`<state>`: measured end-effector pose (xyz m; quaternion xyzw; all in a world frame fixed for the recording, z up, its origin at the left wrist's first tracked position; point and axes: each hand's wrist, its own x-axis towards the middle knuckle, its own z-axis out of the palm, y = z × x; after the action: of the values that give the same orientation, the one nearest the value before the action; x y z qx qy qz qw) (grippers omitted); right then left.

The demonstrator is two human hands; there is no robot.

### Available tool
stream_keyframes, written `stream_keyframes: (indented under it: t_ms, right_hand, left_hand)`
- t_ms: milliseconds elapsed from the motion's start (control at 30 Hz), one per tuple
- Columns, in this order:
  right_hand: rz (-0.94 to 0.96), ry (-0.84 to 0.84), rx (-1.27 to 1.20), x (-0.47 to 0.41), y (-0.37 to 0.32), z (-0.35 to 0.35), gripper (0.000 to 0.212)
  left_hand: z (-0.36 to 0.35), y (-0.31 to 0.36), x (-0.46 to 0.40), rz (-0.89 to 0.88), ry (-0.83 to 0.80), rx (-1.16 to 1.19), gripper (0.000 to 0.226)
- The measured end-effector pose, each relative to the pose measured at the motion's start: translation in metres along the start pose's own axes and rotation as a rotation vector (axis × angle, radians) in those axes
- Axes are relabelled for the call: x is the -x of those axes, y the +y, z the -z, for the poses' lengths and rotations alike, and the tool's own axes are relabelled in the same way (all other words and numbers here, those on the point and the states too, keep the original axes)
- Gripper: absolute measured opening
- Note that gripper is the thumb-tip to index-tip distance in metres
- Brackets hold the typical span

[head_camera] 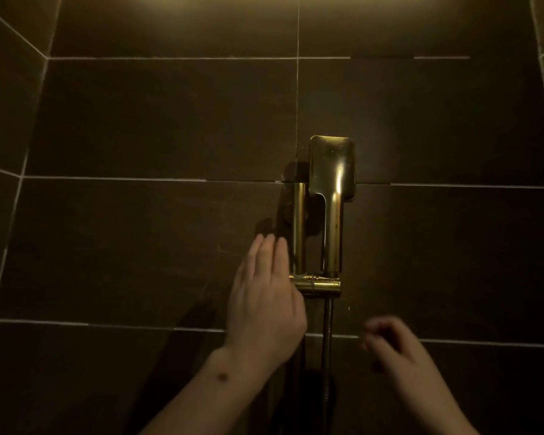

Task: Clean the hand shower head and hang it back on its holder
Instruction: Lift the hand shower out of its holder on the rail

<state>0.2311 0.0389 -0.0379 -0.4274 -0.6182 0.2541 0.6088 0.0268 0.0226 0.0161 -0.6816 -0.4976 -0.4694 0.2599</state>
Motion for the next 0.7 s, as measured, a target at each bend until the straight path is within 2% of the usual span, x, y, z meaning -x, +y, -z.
stream_keyframes:
  t_ms: [100,167,233,367,700]
  right_hand:
    - [0.158,0.038,-0.002,-0.031,-0.043,-0.013,0.022]
    - [0.18,0.0,-0.044,-0.046,-0.055,-0.022,0.031]
    - [0.203,-0.026,-0.08,-0.056,-0.064,-0.032,0.028]
    - [0.231,0.028,-0.124,-0.071,-0.056,-0.044,0.021]
    - [0.231,0.028,-0.192,-0.081,-0.055,-0.046,0.017]
  left_hand:
    - [-0.038,0.011,-0.006,-0.145,-0.002,-0.079,0.069]
    - [-0.067,0.004,-0.004,-0.196,-0.033,-0.165,0.068]
    - [-0.088,-0.001,-0.002,-0.233,-0.003,-0.257,0.071]
    - [-0.106,-0.005,-0.003,-0.249,0.073,-0.308,0.081]
    - [-0.102,0.004,-0.007,-0.252,0.115,-0.245,0.07]
